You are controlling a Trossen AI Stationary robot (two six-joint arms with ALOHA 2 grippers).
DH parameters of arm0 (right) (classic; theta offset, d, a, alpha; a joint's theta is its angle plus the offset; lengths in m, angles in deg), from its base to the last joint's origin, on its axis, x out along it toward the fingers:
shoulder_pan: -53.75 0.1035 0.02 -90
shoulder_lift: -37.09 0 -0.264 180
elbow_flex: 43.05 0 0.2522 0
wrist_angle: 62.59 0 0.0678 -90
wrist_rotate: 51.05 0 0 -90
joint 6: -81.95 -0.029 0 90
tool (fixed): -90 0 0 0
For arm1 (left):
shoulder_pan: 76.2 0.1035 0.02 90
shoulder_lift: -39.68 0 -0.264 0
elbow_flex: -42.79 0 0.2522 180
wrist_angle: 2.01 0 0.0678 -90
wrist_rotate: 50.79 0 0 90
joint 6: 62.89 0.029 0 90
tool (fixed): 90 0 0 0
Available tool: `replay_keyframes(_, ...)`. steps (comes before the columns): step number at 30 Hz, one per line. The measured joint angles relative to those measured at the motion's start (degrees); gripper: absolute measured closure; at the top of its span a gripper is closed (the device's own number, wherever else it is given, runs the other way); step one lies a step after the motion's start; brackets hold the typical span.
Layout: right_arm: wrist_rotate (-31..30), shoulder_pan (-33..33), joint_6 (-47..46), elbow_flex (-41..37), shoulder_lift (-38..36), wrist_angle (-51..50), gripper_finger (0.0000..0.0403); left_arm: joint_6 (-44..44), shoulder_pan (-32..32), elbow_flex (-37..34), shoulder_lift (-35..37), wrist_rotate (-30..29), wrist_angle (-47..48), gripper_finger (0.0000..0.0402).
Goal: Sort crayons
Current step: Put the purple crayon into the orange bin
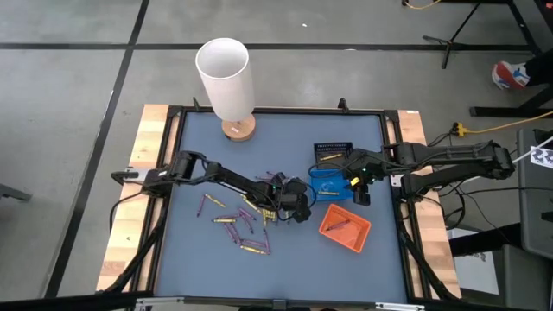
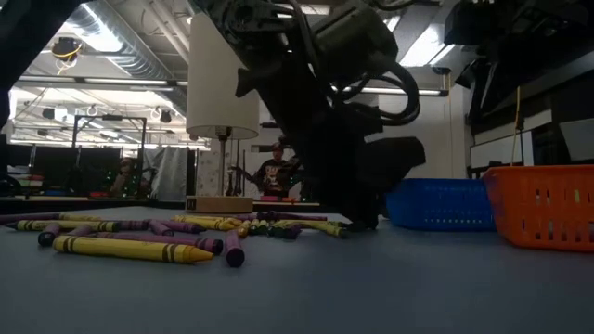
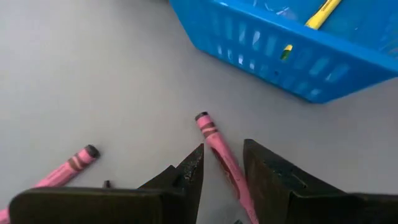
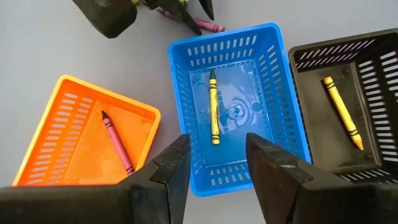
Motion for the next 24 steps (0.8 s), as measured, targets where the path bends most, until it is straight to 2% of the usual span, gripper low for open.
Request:
replay_keyframes(11, 0.0, 0.0, -0.1, 0.0, 0.0, 0.0, 0.0249, 0.0, 0.0, 0.0, 0.0, 1.0, 0.7, 0.0311)
replay_keyframes(24, 0.0, 0.0, -0.1, 0.0, 0.0, 0.0, 0.0248, 0.2, 0.0, 0.0, 0.1, 1.4, 1.0, 0.0386)
